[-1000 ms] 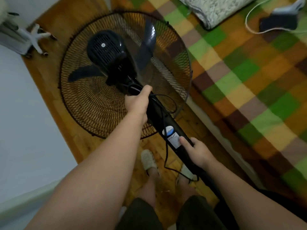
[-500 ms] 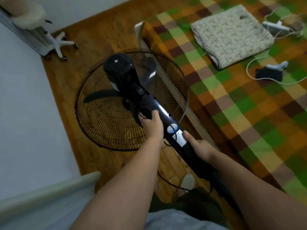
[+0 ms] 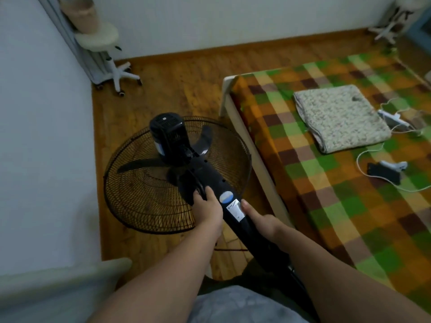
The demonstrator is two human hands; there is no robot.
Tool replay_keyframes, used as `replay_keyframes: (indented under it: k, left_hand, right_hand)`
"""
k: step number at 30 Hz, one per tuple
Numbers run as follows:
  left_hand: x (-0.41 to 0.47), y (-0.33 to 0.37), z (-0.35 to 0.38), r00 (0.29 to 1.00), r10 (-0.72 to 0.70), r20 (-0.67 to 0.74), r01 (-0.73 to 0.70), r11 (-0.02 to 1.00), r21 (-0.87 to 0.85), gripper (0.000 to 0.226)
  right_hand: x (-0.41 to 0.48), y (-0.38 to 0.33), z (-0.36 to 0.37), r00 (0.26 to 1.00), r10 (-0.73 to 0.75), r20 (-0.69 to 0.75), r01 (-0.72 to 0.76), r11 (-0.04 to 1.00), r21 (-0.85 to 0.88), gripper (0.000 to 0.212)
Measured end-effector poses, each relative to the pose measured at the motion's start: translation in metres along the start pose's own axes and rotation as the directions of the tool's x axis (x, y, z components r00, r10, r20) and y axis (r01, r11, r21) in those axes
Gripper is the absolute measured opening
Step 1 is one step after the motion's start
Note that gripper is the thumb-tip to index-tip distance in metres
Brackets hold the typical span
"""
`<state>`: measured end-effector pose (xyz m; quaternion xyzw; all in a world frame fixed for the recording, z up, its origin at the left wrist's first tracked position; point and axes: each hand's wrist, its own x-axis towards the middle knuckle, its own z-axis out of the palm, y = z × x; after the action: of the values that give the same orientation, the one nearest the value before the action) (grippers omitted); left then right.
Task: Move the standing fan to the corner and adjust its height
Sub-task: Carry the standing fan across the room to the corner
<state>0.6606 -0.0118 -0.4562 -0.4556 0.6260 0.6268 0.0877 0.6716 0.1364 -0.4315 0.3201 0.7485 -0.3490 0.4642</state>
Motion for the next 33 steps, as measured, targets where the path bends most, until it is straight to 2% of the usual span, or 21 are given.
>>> replay_keyframes:
  k: [3, 5, 8, 10, 11, 14, 18, 21, 24, 27, 33]
  left_hand:
    - [0.007, 0.004, -0.009, 0.997, -0.082, -0.016, 0.081, 0.996, -0.045, 0.061]
    - [0.011, 0.012, -0.008, 0.982, -0.186, 0.029, 0.189, 0.973, -0.132, 0.074]
    - [0.01, 0.029, 0.0, 0.925, -0.308, 0.223, 0.35, 0.918, -0.186, 0.096]
    - [0.009, 0.042, 0.01, 0.883, -0.313, 0.351, 0.397, 0.895, -0.201, 0.101]
    - [0.01, 0.049, 0.015, 0.877, -0.307, 0.37, 0.402, 0.891, -0.212, 0.102]
    - [0.028, 0.069, 0.035, 0.916, -0.292, 0.275, 0.363, 0.894, -0.262, 0.103]
    - [0.048, 0.094, 0.069, 0.949, -0.284, 0.14, 0.313, 0.905, -0.287, 0.085]
    - [0.06, 0.119, 0.098, 0.961, -0.265, 0.08, 0.277, 0.926, -0.255, 0.087]
    - [0.07, 0.142, 0.128, 0.968, -0.25, 0.03, 0.251, 0.949, -0.192, 0.087]
    - [0.083, 0.165, 0.151, 0.96, -0.271, 0.073, 0.28, 0.942, -0.187, 0.092]
    - [0.11, 0.223, 0.178, 0.962, -0.25, 0.109, 0.266, 0.947, -0.18, 0.094]
  right_hand:
    - [-0.001, -0.023, 0.001, 1.0, -0.013, 0.002, 0.013, 1.0, -0.013, 0.119]
    - [-0.001, -0.044, -0.003, 1.0, -0.028, 0.005, 0.028, 0.999, -0.015, 0.114]
    - [0.002, -0.071, -0.01, 0.997, -0.068, 0.02, 0.069, 0.997, -0.02, 0.115]
    - [0.006, -0.089, -0.014, 0.993, -0.104, 0.048, 0.105, 0.994, -0.008, 0.117]
    - [0.009, -0.097, -0.017, 0.991, -0.115, 0.068, 0.116, 0.993, 0.002, 0.117]
    - [0.02, -0.123, -0.029, 0.982, -0.146, 0.121, 0.145, 0.989, 0.018, 0.118]
    - [0.042, -0.141, -0.062, 0.955, -0.165, 0.247, 0.165, 0.986, 0.02, 0.11]
    - [0.066, -0.143, -0.094, 0.97, -0.155, 0.189, 0.145, 0.987, 0.065, 0.131]
    - [0.085, -0.156, -0.119, 0.968, -0.17, 0.185, 0.156, 0.984, 0.087, 0.125]
    - [0.1, -0.179, -0.139, 0.969, -0.191, 0.157, 0.179, 0.98, 0.088, 0.117]
    - [0.106, -0.235, -0.174, 0.961, -0.247, 0.124, 0.236, 0.967, 0.1, 0.122]
